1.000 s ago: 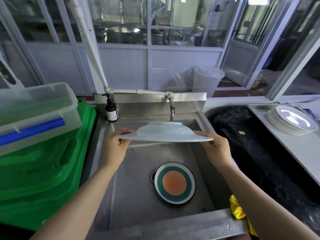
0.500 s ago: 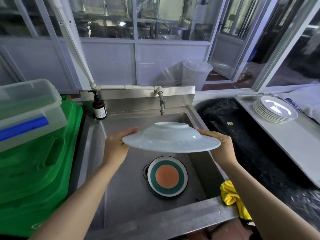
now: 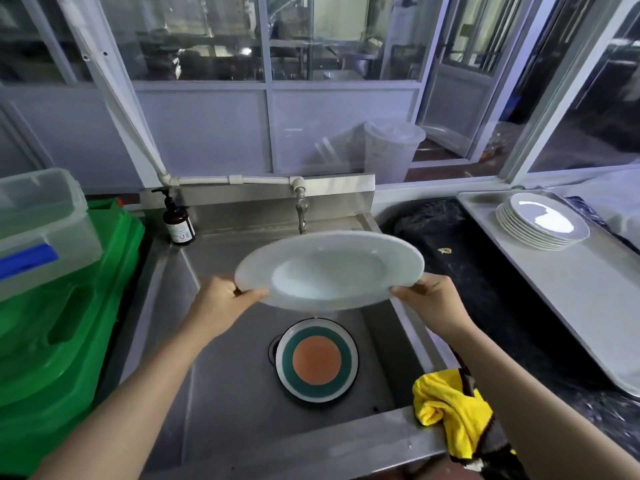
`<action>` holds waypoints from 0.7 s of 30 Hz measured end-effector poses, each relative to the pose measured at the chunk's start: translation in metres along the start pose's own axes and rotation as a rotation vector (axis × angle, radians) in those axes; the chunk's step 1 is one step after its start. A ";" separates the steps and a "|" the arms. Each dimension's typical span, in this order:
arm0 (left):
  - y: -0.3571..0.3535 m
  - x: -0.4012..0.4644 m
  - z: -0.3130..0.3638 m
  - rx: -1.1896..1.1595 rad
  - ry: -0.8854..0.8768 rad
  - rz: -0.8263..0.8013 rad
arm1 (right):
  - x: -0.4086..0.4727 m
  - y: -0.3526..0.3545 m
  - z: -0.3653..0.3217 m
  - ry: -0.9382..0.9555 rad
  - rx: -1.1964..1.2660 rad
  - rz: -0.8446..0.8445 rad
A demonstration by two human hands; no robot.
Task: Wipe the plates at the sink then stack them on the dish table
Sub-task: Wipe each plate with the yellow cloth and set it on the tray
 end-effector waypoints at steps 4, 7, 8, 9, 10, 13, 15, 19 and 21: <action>-0.030 -0.004 0.010 -0.048 0.100 -0.216 | 0.006 0.019 0.016 -0.091 0.210 0.003; -0.053 -0.017 0.021 -0.220 0.158 -0.313 | 0.007 0.029 0.034 -0.262 0.421 0.033; -0.061 -0.021 0.024 -0.313 0.182 -0.323 | 0.008 0.032 0.039 -0.314 0.462 0.038; -0.069 -0.027 0.029 -0.426 0.227 -0.319 | 0.009 0.035 0.045 -0.367 0.505 0.037; -0.077 -0.033 0.034 -0.539 0.283 -0.309 | 0.009 0.037 0.050 -0.417 0.552 0.030; -0.100 -0.049 0.051 -0.845 0.389 -0.314 | 0.010 0.038 0.062 -0.512 0.682 -0.047; -0.111 -0.057 0.060 -1.034 0.423 -0.299 | 0.009 0.035 0.067 -0.541 0.741 -0.101; -0.122 -0.071 0.061 -1.230 0.466 -0.248 | 0.008 0.028 0.073 -0.596 0.828 -0.190; -0.126 -0.077 0.060 -1.255 0.461 -0.212 | 0.008 0.026 0.077 -0.614 0.856 -0.221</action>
Point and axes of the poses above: each hand's wrist, its own x-axis towards the middle knuckle, its own y-axis out of the back of the hand, z = x × y, the point moved 3 cm from there along x, towards the middle knuckle, and after that the axes turned 6 degrees about y, right-handed, at the moved point
